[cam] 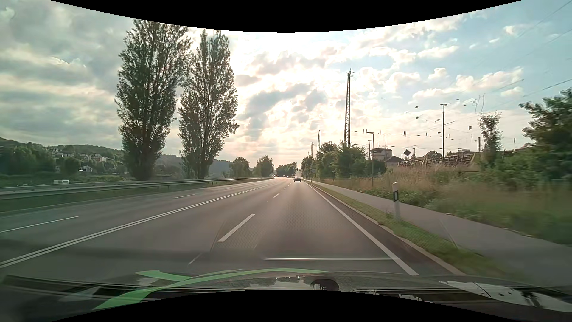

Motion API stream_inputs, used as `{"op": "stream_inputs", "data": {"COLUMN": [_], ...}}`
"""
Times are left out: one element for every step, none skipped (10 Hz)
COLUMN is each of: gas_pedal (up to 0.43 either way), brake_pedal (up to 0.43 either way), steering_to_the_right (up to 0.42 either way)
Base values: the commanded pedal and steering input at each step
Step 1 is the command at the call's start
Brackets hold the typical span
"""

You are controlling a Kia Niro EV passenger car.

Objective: Follow the waypoints while adhering to traffic rules and regulations

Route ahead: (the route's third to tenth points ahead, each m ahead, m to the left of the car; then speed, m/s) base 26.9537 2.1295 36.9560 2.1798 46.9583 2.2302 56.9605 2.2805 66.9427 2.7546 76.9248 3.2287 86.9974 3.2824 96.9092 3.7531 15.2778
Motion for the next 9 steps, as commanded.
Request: {"op": "stream_inputs", "data": {"gas_pedal": [0.130,0.130,0.130,0.130,0.130,0.130,0.130,0.130,0.130], "brake_pedal": [0.000,0.000,0.000,0.000,0.000,0.000,0.000,0.000,0.000], "steering_to_the_right": [0.001,0.000,0.000,0.000,0.000,0.000,-0.001,-0.001,-0.001]}}
